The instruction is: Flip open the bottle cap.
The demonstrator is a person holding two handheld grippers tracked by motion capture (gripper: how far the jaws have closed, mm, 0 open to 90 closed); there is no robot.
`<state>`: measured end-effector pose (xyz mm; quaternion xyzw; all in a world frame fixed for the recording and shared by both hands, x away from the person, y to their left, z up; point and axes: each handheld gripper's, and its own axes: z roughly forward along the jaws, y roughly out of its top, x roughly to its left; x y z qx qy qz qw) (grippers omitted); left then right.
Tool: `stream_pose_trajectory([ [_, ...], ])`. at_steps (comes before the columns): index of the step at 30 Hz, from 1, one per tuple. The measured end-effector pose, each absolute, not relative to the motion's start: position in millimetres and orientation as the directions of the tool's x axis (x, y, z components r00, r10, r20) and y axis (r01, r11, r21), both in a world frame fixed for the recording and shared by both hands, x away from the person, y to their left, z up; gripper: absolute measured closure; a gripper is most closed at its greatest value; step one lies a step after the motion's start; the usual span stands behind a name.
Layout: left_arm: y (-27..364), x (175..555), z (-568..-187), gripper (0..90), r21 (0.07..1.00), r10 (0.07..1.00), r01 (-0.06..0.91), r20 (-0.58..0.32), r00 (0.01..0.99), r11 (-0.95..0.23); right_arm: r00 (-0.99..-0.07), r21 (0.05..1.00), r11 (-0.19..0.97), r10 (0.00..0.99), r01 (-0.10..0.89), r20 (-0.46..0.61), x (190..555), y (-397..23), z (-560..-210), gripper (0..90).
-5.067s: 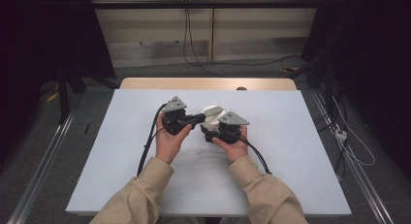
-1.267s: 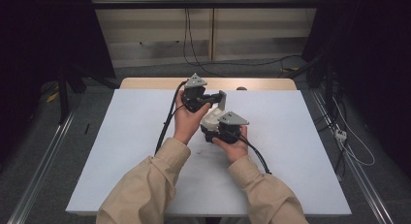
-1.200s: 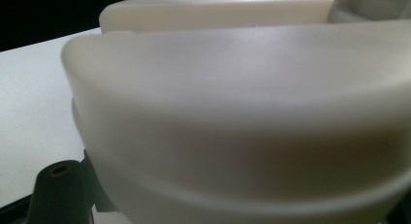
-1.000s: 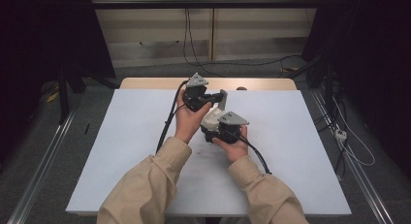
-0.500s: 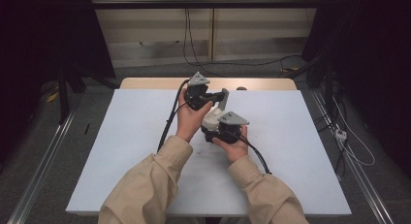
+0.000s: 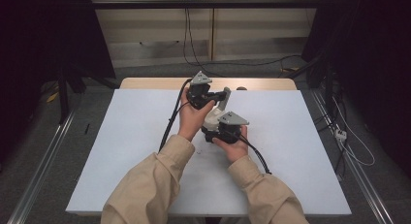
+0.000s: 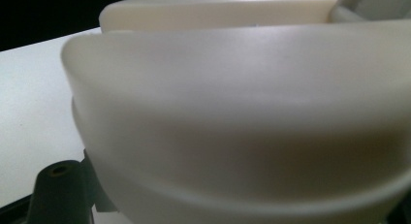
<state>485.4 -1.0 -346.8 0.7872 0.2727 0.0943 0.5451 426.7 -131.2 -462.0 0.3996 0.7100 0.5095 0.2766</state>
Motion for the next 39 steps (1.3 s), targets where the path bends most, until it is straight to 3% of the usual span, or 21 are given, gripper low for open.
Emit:
stream_pose_trajectory([
  [39, -11.5, 494.2, -356.7, 90.0, 0.899, 0.536, 0.339, -0.149, 0.831, -0.276, -0.528, 0.944, 0.161, 0.849, 0.287, 0.016, 426.9, -131.5, -462.0, 18.8],
])
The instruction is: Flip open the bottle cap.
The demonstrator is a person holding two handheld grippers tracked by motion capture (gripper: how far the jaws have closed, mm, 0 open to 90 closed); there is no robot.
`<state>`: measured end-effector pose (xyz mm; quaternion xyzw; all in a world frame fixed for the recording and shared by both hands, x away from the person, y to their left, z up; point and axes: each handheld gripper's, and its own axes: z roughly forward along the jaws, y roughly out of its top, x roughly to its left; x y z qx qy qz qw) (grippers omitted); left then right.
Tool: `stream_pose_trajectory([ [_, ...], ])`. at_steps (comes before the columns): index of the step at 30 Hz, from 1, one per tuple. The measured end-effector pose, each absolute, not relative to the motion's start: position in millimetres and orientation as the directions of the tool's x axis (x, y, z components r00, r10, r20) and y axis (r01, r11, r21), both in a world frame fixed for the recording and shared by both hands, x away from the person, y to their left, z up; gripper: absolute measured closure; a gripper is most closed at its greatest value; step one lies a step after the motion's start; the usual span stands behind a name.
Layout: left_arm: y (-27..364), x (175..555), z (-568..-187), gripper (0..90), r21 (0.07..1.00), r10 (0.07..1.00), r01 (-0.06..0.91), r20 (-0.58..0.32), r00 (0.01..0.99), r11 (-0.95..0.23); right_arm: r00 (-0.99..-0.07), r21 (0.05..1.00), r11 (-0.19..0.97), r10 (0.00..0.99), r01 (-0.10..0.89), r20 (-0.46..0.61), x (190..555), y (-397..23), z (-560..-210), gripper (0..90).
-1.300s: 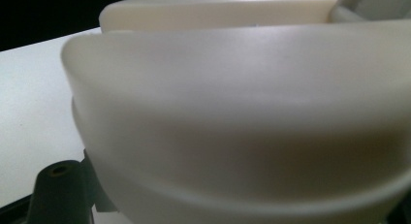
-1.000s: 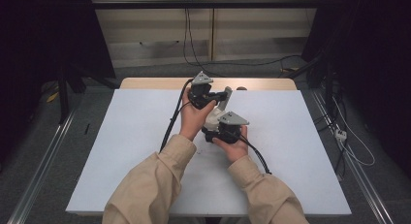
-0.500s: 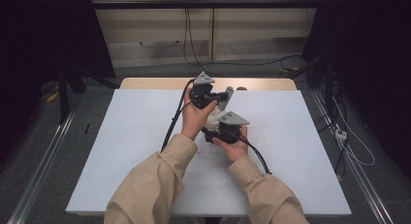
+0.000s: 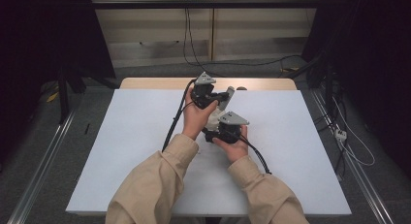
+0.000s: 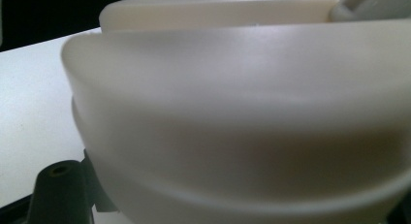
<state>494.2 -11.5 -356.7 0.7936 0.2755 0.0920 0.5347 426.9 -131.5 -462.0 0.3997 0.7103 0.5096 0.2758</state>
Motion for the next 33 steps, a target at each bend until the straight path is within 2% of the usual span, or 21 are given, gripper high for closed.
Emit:
stream_pose_trajectory([
  [31, -16.4, 500.0, -362.7, 90.0, 0.887, 0.528, 0.36, -0.166, 0.833, -0.288, -0.537, 0.944, 0.166, 0.844, 0.286, 0.014, 427.4, -132.2, -462.0, 18.9],
  [33, -17.9, 500.1, -362.9, 90.0, 0.884, 0.53, 0.35, -0.145, 0.836, -0.31, -0.537, 0.944, 0.168, 0.843, 0.286, 0.013, 427.2, -132.1, -462.0, 18.9],
])
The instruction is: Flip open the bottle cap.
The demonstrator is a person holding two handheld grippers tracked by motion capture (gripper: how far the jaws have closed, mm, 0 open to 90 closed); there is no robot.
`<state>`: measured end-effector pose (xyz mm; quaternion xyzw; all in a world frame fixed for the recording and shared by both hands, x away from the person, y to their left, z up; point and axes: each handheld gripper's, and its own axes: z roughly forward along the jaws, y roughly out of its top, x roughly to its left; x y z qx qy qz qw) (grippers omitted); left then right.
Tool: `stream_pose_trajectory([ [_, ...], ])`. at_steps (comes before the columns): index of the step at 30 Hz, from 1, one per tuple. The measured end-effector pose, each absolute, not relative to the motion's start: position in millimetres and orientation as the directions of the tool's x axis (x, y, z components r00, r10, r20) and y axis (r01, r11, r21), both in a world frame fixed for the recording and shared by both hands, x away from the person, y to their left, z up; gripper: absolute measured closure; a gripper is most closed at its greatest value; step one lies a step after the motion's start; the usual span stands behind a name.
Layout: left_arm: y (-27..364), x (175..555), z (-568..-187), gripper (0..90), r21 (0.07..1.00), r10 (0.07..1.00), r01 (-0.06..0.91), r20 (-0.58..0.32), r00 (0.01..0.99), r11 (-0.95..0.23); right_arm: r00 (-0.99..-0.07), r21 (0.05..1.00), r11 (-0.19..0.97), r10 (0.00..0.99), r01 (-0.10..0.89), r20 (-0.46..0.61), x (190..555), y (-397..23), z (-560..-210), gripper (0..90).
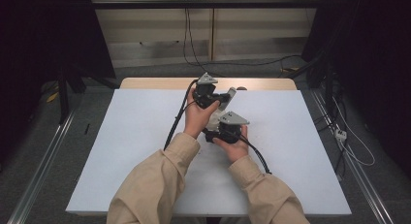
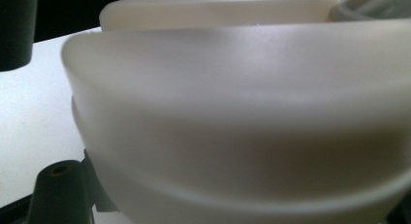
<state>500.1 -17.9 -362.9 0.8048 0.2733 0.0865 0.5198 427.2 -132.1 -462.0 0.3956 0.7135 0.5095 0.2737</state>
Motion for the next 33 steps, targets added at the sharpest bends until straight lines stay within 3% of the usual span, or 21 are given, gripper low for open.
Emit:
stream_pose_trajectory([
  [27, -21.5, 501.9, -371.4, 90.0, 0.863, 0.52, 0.368, -0.151, 0.841, -0.345, -0.535, 0.945, 0.14, 0.844, 0.296, 0.043, 428.4, -135.3, -462.2, 18.8],
  [33, -16.2, 499.3, -369.6, 83.9, 0.871, 0.527, 0.376, -0.169, 0.833, -0.316, -0.538, 0.945, 0.167, 0.843, 0.282, 0.011, 427.2, -132.7, -462.0, 18.4],
])
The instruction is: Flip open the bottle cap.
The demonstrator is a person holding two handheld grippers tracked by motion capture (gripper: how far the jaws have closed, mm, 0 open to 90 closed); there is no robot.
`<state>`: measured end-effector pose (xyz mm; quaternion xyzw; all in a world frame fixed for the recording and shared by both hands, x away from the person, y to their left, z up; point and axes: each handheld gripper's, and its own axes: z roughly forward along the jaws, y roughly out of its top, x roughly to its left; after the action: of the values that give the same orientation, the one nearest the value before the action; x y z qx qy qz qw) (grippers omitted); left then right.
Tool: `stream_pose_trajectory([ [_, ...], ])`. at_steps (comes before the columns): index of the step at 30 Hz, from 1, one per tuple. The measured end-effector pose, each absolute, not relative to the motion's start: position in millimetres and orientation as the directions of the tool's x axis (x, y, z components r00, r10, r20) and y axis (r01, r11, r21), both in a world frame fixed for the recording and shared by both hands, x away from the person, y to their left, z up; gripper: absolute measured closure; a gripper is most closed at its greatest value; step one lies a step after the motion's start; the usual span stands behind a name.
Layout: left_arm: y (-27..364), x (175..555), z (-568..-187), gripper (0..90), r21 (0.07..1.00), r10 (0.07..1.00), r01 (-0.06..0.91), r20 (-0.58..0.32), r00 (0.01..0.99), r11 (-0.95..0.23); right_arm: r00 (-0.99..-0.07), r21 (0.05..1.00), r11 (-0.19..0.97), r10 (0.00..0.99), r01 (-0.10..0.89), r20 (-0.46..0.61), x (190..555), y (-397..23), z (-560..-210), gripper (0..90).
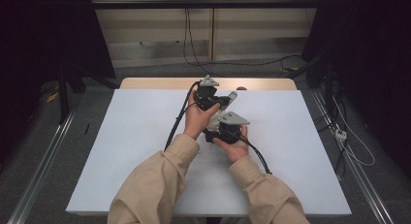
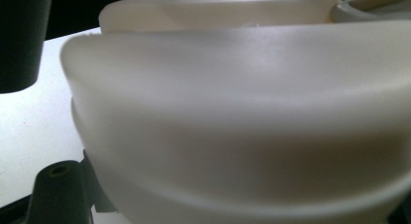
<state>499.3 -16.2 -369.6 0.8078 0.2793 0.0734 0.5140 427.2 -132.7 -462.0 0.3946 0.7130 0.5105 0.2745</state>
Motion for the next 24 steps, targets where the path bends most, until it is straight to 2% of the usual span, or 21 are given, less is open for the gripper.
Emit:
stream_pose_trajectory([
  [3, -13.2, 496.2, -367.3, 77.7, 0.876, 0.53, 0.372, -0.168, 0.831, -0.307, -0.537, 0.942, 0.155, 0.843, 0.296, 0.03, 427.4, -134.3, -461.6, 14.8],
  [7, -6.7, 490.9, -364.1, 64.9, 0.88, 0.539, 0.372, -0.167, 0.825, -0.296, -0.536, 0.934, 0.138, 0.842, 0.328, 0.064, 426.1, -138.0, -459.5, 6.9],
  [10, 2.1, 485.3, -361.8, 49.7, 0.885, 0.553, 0.372, -0.168, 0.816, -0.279, -0.537, 0.932, 0.138, 0.841, 0.336, 0.069, 421.9, -141.1, -455.4, 5.7],
  [15, 20.0, 475.9, -360.2, 33.7, 0.896, 0.559, 0.367, -0.176, 0.81, -0.25, -0.552, 0.928, 0.146, 0.83, 0.342, 0.073, 413.0, -148.5, -451.1, 3.9],
  [18, 33.1, 467.7, -359.4, 28.4, 0.899, 0.552, 0.355, -0.166, 0.817, -0.255, -0.562, 0.923, 0.146, 0.823, 0.356, 0.087, 405.3, -152.8, -449.9, 4.1],
  [20, 42.7, 461.4, -360.3, 21.7, 0.903, 0.554, 0.346, -0.157, 0.818, -0.255, -0.574, 0.924, 0.135, 0.813, 0.357, 0.102, 399.3, -156.1, -448.6, 3.8],
  [24, 63.0, 449.1, -367.1, 18.3, 0.899, 0.55, 0.349, -0.157, 0.82, -0.265, -0.596, 0.923, 0.147, 0.796, 0.355, 0.103, 385.7, -161.4, -444.2, 5.1],
])
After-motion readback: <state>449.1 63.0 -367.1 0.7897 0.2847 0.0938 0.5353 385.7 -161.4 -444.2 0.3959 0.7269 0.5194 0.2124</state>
